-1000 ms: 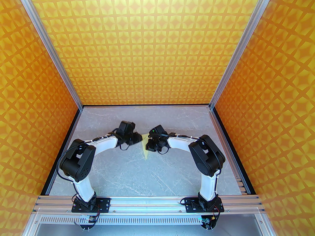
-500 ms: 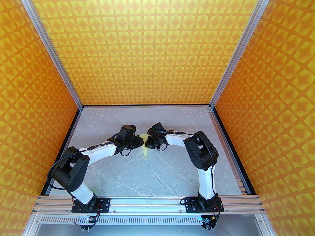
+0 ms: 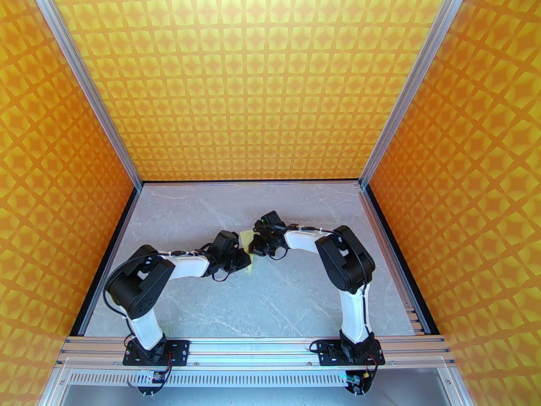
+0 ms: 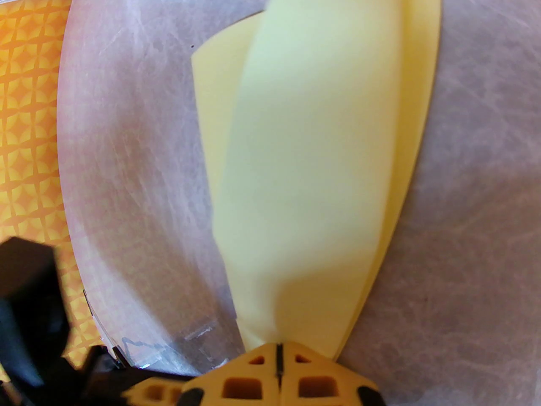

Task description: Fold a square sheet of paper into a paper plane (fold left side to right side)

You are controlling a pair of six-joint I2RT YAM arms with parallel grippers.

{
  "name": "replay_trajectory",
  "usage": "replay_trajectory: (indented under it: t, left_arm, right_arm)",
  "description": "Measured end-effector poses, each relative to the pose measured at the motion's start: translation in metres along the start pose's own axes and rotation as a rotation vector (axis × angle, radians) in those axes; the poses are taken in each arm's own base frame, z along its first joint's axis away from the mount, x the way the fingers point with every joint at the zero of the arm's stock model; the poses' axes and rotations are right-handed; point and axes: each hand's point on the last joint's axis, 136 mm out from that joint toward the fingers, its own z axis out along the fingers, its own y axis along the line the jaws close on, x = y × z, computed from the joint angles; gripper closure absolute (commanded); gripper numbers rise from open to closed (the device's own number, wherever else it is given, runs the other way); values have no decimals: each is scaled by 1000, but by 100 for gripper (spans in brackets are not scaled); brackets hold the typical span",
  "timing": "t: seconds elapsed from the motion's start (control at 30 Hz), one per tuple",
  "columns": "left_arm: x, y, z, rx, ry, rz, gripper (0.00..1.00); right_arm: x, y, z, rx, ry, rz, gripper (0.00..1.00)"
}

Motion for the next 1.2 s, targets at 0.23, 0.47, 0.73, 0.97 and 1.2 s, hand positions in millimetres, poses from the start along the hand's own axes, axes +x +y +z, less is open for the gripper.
replay_trajectory:
  t: [0.23, 0.47, 0.73, 0.97, 1.2]
  left_arm:
    - [4, -4, 2, 14, 5, 3, 89]
    - [18, -8, 4, 7, 17, 43, 89]
    - [31, -12, 4, -6, 33, 104, 88]
    - [58, -6, -11, -39, 95, 133, 87]
    - [28, -21, -61, -9, -16, 133, 57]
  right_arm:
    - [0, 0, 0, 2, -1, 0, 100]
    - [0, -1, 1, 3, 0, 1, 100]
    - [1, -1, 1, 4, 3, 2, 100]
    - [0, 0, 0, 3, 0, 1, 98]
    - [-2, -1, -15, 61, -32, -12, 57]
